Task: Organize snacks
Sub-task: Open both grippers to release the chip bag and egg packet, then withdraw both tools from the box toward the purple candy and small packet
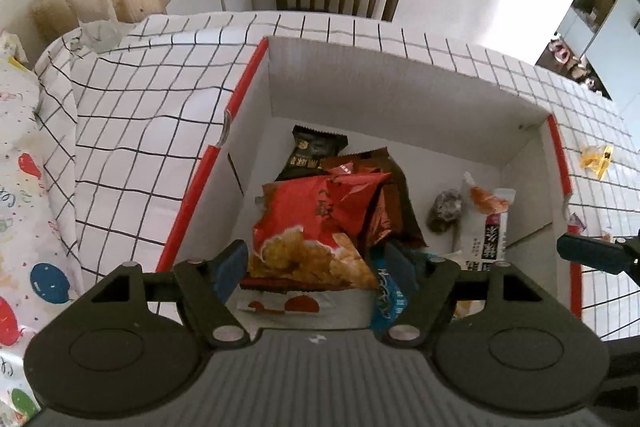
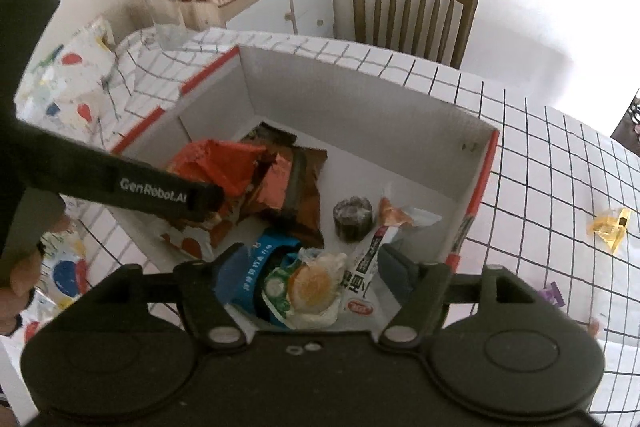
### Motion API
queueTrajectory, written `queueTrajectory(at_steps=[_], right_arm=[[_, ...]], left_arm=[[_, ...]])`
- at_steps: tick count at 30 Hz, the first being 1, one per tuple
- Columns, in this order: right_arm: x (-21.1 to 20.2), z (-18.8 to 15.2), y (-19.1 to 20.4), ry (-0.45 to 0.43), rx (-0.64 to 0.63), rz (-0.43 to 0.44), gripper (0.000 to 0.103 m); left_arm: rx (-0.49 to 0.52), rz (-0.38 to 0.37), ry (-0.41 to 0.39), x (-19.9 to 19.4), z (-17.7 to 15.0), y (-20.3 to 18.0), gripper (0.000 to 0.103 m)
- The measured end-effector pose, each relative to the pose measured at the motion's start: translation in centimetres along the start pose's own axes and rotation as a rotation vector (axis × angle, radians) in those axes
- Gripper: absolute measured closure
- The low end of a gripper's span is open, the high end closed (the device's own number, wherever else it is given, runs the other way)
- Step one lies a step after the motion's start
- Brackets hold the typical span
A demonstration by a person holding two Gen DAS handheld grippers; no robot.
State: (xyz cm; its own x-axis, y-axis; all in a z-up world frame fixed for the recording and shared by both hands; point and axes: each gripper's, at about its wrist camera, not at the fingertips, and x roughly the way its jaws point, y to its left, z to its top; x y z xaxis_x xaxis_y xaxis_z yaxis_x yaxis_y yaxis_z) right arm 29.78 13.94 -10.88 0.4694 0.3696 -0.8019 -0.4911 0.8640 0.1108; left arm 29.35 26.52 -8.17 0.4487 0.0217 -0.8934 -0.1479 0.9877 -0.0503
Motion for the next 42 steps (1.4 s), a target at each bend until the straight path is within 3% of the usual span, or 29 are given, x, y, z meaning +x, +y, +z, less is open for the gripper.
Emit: queueTrajectory(at_steps=[11, 15, 25, 33, 42], right_arm=[[-4.8, -0.4, -2.1, -0.053, 0.084, 0.092, 0.018], [-6.5, -1.0, -2.5, -0.075, 0.073, 0.102, 0.014], [-11.0, -2.6, -5.0, -0.129, 0.058, 0.133, 0.004], [-14.4, -5.0, -9.0, -0.173, 0.05, 0.089, 0.001], [-17.0, -9.1, -15.7, -0.18, 0.049, 0.033, 0.001]], left_arm=[[-0.025, 0.002, -0.106, -5.0, -1.0, -1.3, 0.028], [-0.018, -0.011, -0.129, -6.4, -1.6, -2.7, 0.022], [0.023, -0.043, -0.186, -9.3, -3.4, -7.8, 0.022], [0.067, -0.087, -0.257, -10.8, -4.8, -13.4, 0.013], [0.104, -0.11, -0.227, -9.5, -5.9, -20.4, 0.013]])
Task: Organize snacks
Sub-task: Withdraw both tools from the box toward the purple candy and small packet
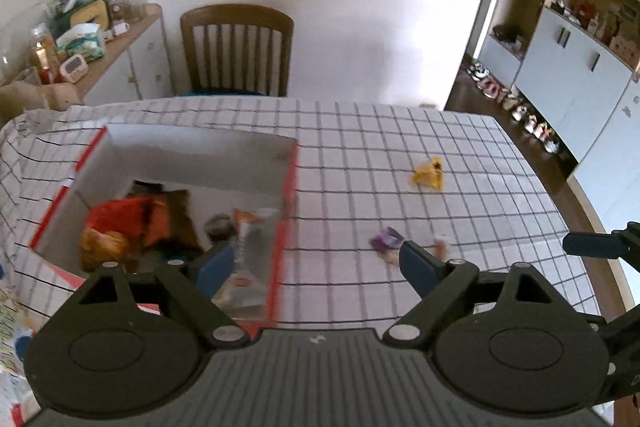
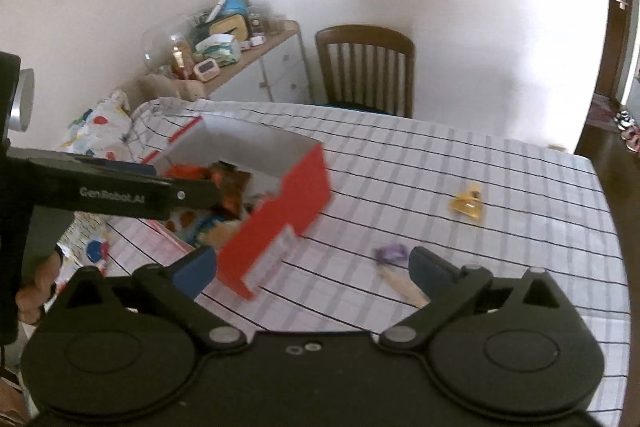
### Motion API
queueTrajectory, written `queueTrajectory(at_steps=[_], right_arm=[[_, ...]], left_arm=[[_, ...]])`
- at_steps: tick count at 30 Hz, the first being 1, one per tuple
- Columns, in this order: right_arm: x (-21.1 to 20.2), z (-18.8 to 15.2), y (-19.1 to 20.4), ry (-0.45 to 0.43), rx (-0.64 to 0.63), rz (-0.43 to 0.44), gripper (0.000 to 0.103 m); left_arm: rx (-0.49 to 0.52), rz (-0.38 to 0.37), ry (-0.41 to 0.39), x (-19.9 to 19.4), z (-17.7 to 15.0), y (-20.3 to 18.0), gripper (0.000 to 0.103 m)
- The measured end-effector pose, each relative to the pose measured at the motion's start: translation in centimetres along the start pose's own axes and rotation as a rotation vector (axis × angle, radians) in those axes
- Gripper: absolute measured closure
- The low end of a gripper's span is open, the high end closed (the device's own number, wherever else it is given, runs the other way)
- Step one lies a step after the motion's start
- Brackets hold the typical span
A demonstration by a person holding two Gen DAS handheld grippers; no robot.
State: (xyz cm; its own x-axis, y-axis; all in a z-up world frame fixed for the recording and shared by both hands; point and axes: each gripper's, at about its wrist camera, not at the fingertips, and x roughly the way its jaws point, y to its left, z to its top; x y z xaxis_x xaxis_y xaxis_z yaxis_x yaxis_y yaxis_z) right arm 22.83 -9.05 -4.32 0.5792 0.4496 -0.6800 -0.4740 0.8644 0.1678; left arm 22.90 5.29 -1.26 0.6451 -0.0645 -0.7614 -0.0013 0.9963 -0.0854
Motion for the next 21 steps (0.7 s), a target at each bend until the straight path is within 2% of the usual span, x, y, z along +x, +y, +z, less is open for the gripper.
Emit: queueTrajectory(at_steps=[10, 17, 21], right_arm=[[-1.6, -2.9, -7.3, 0.024, 0.07, -0.061, 0.001], [-1.2, -3.8, -10.2, 0.038, 0.126, -0.071, 0.002], [-0.1, -3.9, -11.4, 0.049, 0.169, -0.072, 0.007]], left_arm=[[-0.02, 0.005, 0.048, 2.9, 0.3, -5.4, 0.013], [-0.028, 0.01, 0.115, 6.1, 1.2, -7.1, 0.013], [0.014, 0.004, 0.163, 8.6, 1.9, -7.7, 0.013]])
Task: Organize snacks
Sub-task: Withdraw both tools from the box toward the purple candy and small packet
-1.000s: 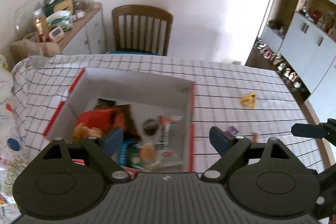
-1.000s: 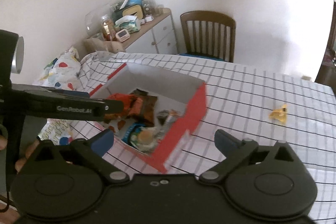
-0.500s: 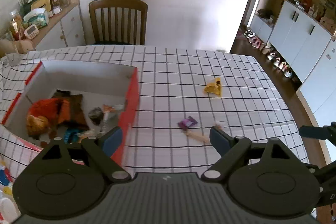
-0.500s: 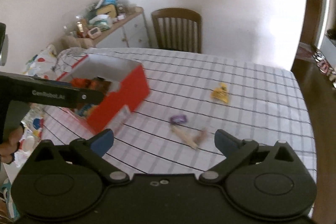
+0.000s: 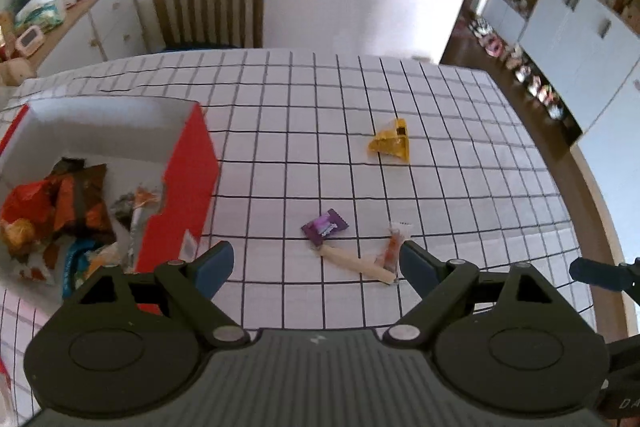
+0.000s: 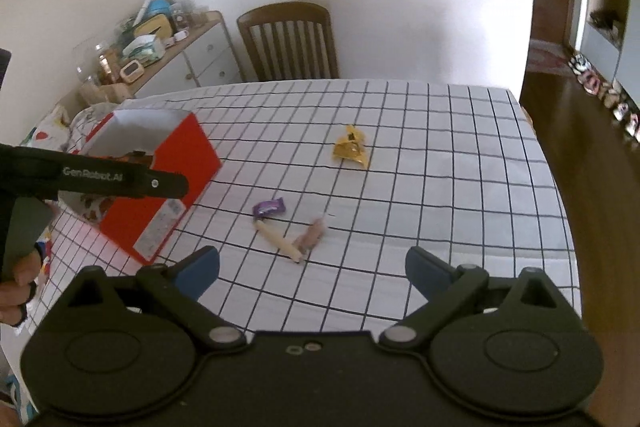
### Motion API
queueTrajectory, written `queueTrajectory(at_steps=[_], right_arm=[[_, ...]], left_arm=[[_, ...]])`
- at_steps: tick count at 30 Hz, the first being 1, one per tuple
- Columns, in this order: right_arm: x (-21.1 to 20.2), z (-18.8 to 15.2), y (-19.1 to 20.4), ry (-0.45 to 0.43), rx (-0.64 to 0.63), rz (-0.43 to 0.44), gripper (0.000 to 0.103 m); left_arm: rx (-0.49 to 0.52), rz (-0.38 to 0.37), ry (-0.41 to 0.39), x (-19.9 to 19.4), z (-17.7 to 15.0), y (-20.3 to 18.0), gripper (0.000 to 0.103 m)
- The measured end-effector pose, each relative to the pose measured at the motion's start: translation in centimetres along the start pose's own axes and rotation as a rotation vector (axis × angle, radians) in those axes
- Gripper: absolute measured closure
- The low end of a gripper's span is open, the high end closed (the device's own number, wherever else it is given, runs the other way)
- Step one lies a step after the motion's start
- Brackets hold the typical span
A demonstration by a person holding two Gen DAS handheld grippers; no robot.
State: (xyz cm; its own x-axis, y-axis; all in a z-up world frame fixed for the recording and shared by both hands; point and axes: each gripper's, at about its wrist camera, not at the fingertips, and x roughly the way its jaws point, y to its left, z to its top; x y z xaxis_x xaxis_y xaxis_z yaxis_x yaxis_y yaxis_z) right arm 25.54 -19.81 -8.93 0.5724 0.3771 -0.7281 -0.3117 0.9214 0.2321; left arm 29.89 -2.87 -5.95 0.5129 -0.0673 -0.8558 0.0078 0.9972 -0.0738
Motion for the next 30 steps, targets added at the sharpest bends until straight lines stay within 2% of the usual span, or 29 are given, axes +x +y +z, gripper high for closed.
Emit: queueTrajectory(at_steps=[3, 7, 15, 22, 30], right_arm=[[1.2, 0.3, -0.5, 0.013, 0.027, -0.002, 0.012], [2.9, 0.4, -1.0, 0.031, 0.063, -0.011, 0.015], [7.2, 0.8, -0.9, 0.067, 0.118, -0.031, 0.023], [10.7, 1.2, -0.2, 0.096, 0.152, -0.045, 0.035], [13.8, 1.6, 0.5, 0.13, 0.148, -0.061, 0.049]], left_arm=[[0.06, -0.01, 0.047, 2.0, 0.8, -0.4, 0.013], [0.088, 0.003, 0.069, 4.4, 1.8, -0.3, 0.013], [0.181, -0.046, 0.124, 8.7, 3.5, -0.4, 0.013], [0.229, -0.071, 0.174, 11.5, 3.9, -0.4, 0.013], [0.245, -0.084, 0.219, 13.5, 3.6, 0.3, 0.035]])
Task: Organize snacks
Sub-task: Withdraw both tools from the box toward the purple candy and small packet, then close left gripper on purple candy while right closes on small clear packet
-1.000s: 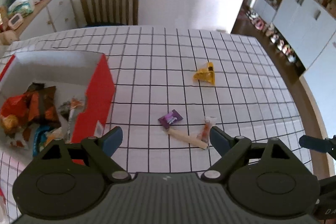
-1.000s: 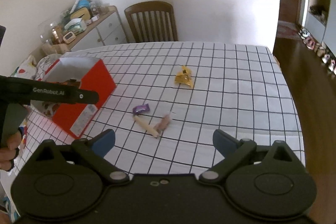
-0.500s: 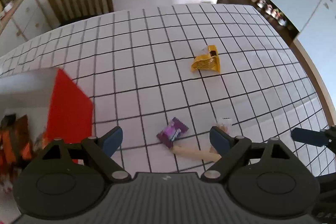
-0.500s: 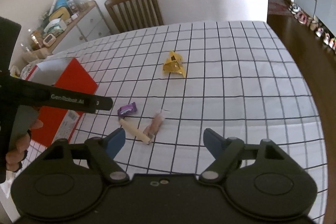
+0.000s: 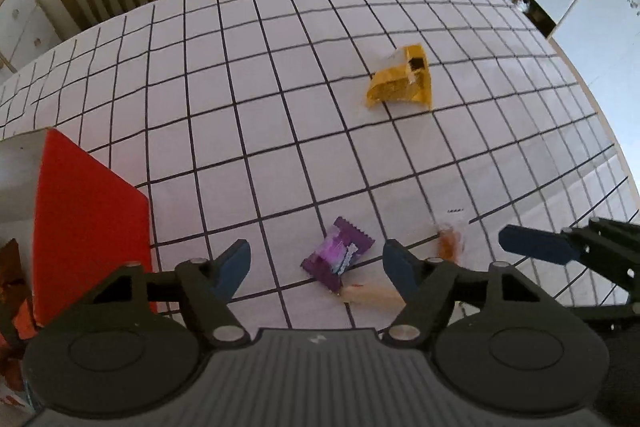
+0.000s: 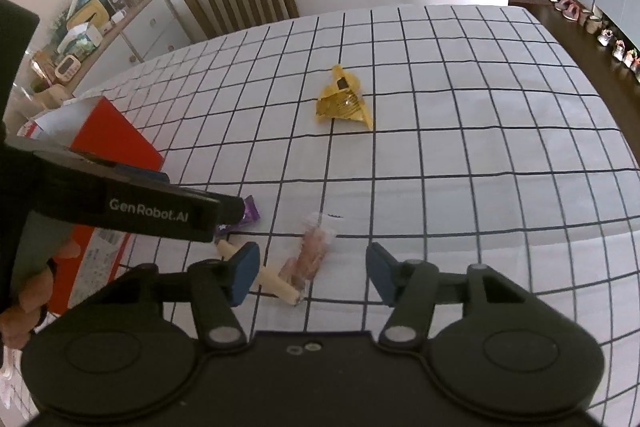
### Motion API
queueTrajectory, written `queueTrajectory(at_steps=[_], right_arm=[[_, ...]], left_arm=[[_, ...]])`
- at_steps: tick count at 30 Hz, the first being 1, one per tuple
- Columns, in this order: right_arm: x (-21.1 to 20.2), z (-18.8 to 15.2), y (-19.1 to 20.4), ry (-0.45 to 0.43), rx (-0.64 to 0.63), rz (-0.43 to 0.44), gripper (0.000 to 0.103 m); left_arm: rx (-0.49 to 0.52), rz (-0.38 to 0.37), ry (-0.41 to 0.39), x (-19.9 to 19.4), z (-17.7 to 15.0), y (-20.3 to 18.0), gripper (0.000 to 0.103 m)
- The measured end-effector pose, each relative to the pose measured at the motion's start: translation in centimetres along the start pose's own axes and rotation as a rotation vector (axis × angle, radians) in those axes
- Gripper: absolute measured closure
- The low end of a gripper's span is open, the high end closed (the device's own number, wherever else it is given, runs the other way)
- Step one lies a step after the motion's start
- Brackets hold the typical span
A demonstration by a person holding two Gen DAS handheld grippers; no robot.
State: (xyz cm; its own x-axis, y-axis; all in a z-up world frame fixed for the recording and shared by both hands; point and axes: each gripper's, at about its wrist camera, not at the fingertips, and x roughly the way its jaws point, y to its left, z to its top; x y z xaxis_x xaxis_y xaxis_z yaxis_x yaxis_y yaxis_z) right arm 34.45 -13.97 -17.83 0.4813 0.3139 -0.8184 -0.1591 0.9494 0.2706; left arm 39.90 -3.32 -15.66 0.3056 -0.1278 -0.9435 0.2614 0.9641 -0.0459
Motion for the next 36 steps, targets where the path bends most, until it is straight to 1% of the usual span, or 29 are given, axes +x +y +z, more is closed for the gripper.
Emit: queueTrajectory(at_steps=[2, 5, 7, 10, 11, 12, 16, 17, 18, 19, 20, 21, 22, 26, 31, 36], right_arm=[[0.7, 0.1, 0.1, 0.008, 0.0, -0.003, 0.053], [1.5, 0.1, 0.3, 0.02, -0.01, -0.011, 0.059], [1.9, 0.1, 0.3, 0.027, -0.014, -0.012, 0.061], [2.4, 0.1, 0.5, 0.035, -0.029, -0.013, 0.061], [2.5, 0.1, 0.6, 0.034, -0.039, -0.016, 0.062], [2.6, 0.1, 0.8, 0.034, -0.05, -0.021, 0.062], [3.1, 0.2, 0.9, 0.033, -0.057, -0.022, 0.066], [3.2, 0.2, 0.9, 0.029, -0.058, -0.023, 0.067], [3.2, 0.2, 0.9, 0.026, -0.063, -0.026, 0.067], [3.2, 0.1, 1.0, 0.025, -0.07, -0.027, 0.069], [3.1, 0.1, 1.0, 0.022, -0.079, -0.027, 0.071], [3.1, 0.0, 1.1, 0.019, -0.087, -0.03, 0.073], [3.1, -0.1, 1.1, 0.016, -0.094, -0.036, 0.078], [2.9, -0.3, 0.7, 0.006, -0.082, -0.046, 0.085], [2.1, -0.2, -0.5, -0.018, -0.041, -0.057, 0.087], [0.7, -0.4, -1.9, -0.028, 0.002, -0.048, 0.088]], left_arm=[[0.005, -0.004, 0.011, 0.4, -0.1, 0.0, 0.037], [0.014, -0.003, 0.011, 0.8, -0.3, -0.2, 0.038], [0.014, 0.003, 0.011, 1.1, -0.5, -0.1, 0.038], [0.005, 0.004, 0.004, 1.5, -0.6, 0.1, 0.038], [-0.001, 0.002, 0.005, 1.7, -0.7, 0.2, 0.039], [-0.009, -0.001, 0.005, 1.8, -0.7, 0.3, 0.044], [-0.012, 0.003, -0.022, 1.7, -0.8, 0.2, 0.045], [-0.01, 0.007, -0.028, 1.6, -0.8, 0.1, 0.048], [-0.004, 0.011, -0.035, 1.6, -0.9, 0.0, 0.054], [0.001, 0.018, -0.042, 1.5, -1.0, -0.2, 0.059], [0.002, 0.023, -0.047, 1.4, -1.1, -0.3, 0.066], [0.001, 0.024, -0.051, 1.4, -1.2, -0.4, 0.07], [-0.003, 0.024, -0.054, 1.4, -1.2, -0.4, 0.072], [-0.01, 0.032, -0.058, 1.4, -1.2, -0.5, 0.081], [-0.05, 0.018, -0.056, 1.1, -1.3, 0.0, 0.082], [-0.095, -0.005, -0.078, -0.4, -1.6, 0.3, 0.082]])
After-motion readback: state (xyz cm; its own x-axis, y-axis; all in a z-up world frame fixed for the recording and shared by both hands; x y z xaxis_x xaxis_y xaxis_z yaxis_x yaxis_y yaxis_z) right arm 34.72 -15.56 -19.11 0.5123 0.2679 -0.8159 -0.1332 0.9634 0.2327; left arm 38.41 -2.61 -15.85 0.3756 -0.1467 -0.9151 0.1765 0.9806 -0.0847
